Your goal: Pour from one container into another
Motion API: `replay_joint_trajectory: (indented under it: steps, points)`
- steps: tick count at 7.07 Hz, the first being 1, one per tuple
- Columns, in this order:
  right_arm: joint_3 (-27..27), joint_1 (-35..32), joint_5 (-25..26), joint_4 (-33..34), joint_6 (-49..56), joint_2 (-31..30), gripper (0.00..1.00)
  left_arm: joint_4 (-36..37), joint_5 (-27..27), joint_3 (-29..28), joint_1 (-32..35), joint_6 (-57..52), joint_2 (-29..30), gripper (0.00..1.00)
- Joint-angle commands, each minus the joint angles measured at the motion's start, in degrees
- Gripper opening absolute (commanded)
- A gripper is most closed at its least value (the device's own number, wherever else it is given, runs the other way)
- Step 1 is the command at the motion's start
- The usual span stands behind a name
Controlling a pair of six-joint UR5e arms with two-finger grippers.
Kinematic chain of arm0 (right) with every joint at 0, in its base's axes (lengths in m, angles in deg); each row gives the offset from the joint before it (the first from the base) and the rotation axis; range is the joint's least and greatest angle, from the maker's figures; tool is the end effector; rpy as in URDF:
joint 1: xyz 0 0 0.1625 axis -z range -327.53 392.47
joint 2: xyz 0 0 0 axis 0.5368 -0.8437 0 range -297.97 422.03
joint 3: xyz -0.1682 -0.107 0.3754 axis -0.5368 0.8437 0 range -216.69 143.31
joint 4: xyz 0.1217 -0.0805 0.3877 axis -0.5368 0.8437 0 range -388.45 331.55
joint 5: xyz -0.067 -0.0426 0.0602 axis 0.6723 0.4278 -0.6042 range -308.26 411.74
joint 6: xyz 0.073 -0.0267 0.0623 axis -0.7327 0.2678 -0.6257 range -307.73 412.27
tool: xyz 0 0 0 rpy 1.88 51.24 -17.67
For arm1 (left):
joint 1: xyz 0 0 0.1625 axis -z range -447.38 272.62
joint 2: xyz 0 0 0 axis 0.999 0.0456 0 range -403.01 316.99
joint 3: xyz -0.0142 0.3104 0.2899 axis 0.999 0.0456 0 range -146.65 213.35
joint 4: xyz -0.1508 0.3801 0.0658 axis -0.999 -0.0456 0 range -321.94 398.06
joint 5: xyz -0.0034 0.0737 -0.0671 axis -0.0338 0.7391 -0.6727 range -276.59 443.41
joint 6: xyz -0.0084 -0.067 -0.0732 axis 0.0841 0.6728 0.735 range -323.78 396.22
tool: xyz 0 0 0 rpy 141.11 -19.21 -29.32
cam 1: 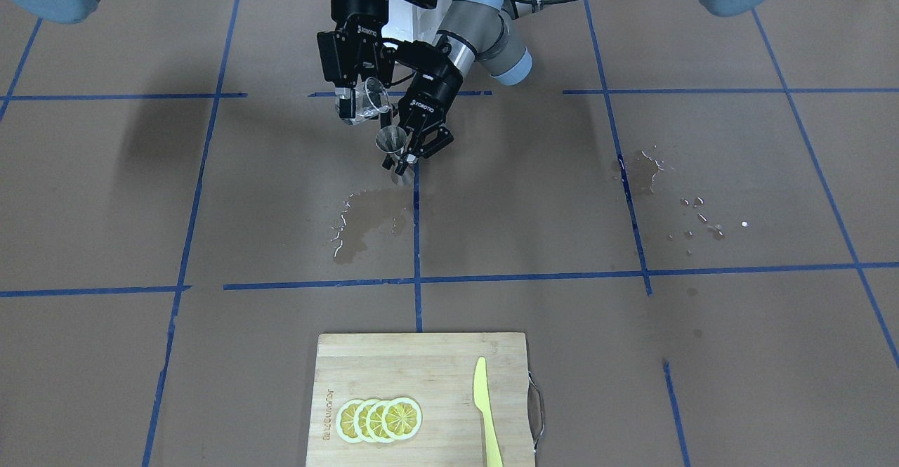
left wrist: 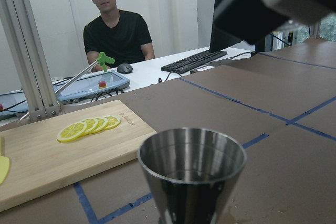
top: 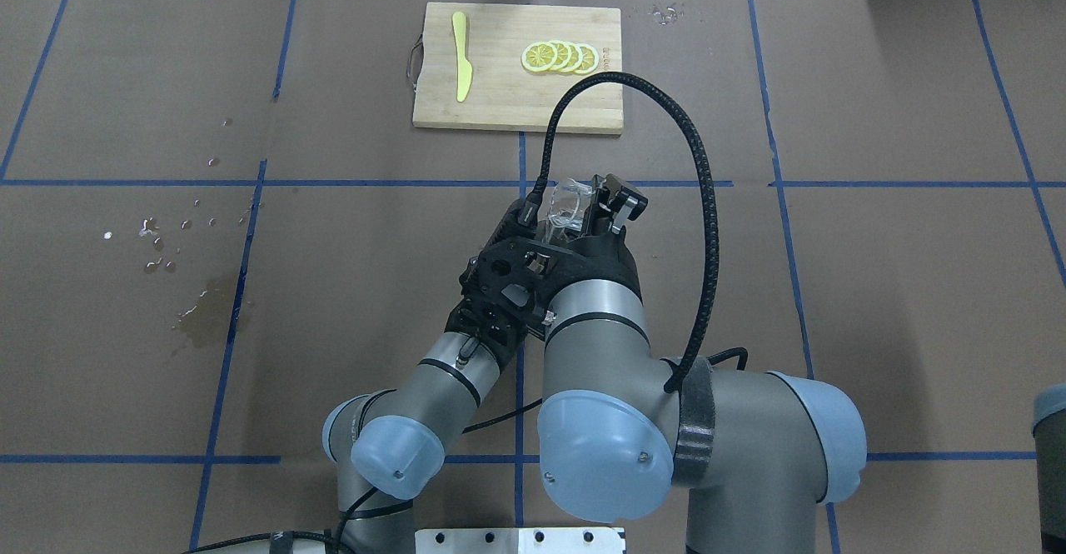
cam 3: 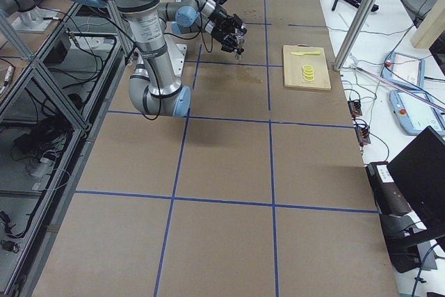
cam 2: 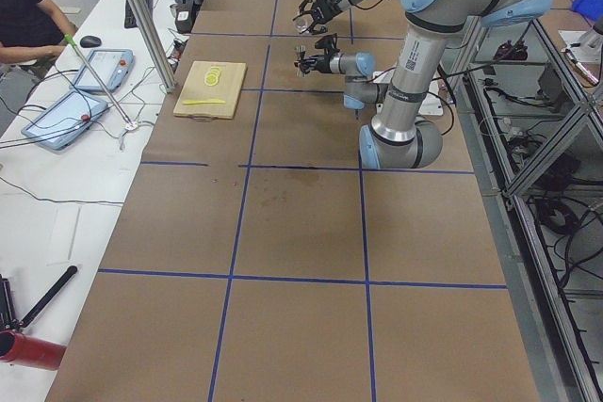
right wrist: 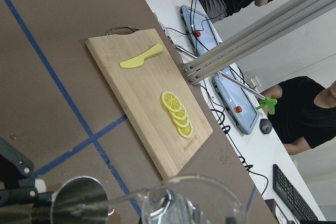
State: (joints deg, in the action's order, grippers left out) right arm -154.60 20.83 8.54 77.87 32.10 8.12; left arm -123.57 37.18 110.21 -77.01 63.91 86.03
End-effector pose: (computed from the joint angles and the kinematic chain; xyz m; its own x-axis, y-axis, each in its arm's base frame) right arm -0.4872 -0.3105 0.1257 0.8525 -0.4805 -0.2058 0.3894 0.3211 0.8633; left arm 0.6311 -0.3212 0.2130 0.6526 0.5306 -0.5409 0.4880 0.2518 0.8357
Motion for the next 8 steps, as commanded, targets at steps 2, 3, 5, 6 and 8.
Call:
replay_joint_trajectory:
  steps: [2,3,5,6,8]
  points:
    - [0.0,-0.2,0.0,2.8,5.4,0.8,0.11,0.0,0.0,0.0,0.0,0.0,0.2,0.0]
    - [0.1,-0.2,0.0,2.9,6.0,0.8,0.11,0.0,0.0,0.0,0.0,0.0,0.2,0.0]
    - [0.0,-0.3,0.0,5.2,7.1,1.3,0.11,0.0,0.0,0.0,0.0,0.0,0.4,0.0]
    - [-0.1,-0.4,0.0,6.2,8.5,1.6,0.11,0.0,0.0,0.0,0.0,0.0,0.4,0.0]
    - [-0.1,-0.6,0.0,7.0,9.5,1.7,0.11,0.0,0.0,0.0,0.0,0.0,0.4,0.0]
